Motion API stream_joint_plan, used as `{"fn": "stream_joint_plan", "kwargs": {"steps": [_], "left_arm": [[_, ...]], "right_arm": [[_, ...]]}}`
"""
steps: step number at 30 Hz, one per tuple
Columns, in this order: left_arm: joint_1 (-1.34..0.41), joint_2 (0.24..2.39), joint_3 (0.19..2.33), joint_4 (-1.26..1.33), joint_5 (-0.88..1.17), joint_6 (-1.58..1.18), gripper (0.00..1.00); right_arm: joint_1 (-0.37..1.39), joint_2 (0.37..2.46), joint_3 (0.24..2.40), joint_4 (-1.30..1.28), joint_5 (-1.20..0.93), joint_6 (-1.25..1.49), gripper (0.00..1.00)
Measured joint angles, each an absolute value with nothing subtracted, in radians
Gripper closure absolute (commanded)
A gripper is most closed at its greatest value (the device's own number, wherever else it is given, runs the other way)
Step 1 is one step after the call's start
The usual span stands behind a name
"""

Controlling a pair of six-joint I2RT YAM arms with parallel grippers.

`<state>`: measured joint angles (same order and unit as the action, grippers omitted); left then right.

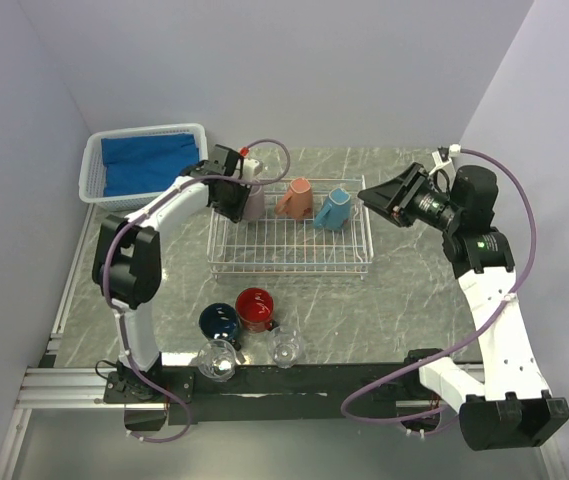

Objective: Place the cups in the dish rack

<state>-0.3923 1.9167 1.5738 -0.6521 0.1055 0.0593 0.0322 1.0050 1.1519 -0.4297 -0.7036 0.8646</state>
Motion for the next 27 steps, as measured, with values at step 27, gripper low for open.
{"fn": "stream_joint_plan", "kwargs": {"steps": [27], "left_arm": [[-0.513,2.079,1.683,-0.528,0.14,0.068,0.99]], "right_arm": [[0.012,0.972,1.136,-0.521,-0.725,0.805,0.53]]}}
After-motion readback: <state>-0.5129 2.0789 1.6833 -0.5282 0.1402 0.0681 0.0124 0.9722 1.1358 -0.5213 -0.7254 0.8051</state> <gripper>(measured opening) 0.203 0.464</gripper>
